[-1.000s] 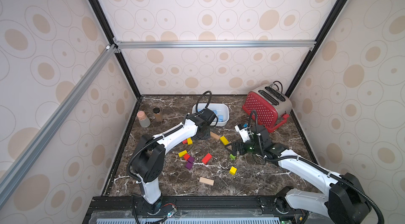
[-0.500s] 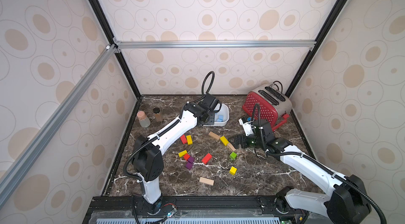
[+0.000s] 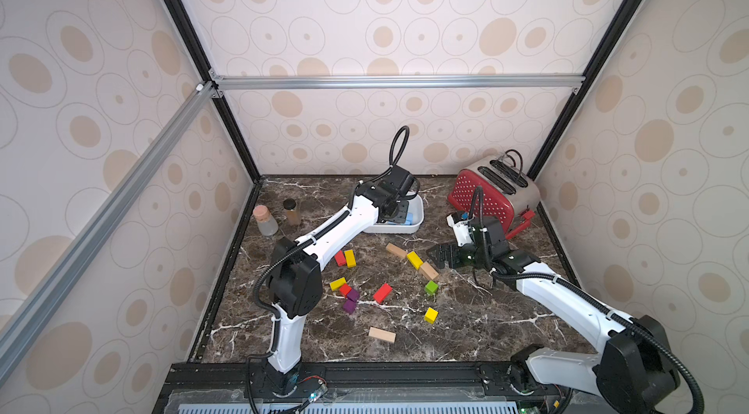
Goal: Pick out the blue building blocks
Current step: Place the building block in the storage box.
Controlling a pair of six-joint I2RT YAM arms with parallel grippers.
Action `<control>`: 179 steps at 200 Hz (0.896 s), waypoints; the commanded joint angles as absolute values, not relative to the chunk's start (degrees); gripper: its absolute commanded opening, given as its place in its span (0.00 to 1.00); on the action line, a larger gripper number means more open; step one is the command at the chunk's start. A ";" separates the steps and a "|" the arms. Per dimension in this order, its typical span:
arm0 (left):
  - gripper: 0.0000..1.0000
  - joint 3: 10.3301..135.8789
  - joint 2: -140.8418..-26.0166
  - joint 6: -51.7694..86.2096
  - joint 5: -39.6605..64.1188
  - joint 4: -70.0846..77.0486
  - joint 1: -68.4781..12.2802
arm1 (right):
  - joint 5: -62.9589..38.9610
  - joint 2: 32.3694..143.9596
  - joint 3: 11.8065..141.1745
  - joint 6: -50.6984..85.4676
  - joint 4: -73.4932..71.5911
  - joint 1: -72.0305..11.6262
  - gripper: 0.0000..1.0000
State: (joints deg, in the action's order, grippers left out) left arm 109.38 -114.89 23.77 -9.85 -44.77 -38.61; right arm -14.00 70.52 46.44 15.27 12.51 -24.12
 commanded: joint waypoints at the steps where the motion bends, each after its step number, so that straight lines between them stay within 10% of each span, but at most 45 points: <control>1: 0.00 113.89 -117.22 20.23 -9.45 -42.90 -38.41 | -15.78 70.90 47.18 14.30 10.78 -23.07 1.00; 179: 0.00 128.62 -138.13 15.73 4.89 -31.50 -32.66 | -20.27 72.34 41.58 13.52 2.75 -18.94 1.00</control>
State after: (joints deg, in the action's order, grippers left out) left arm 124.79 -135.46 17.87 2.87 -32.64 -32.69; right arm -19.16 71.13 41.87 14.02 4.05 -19.27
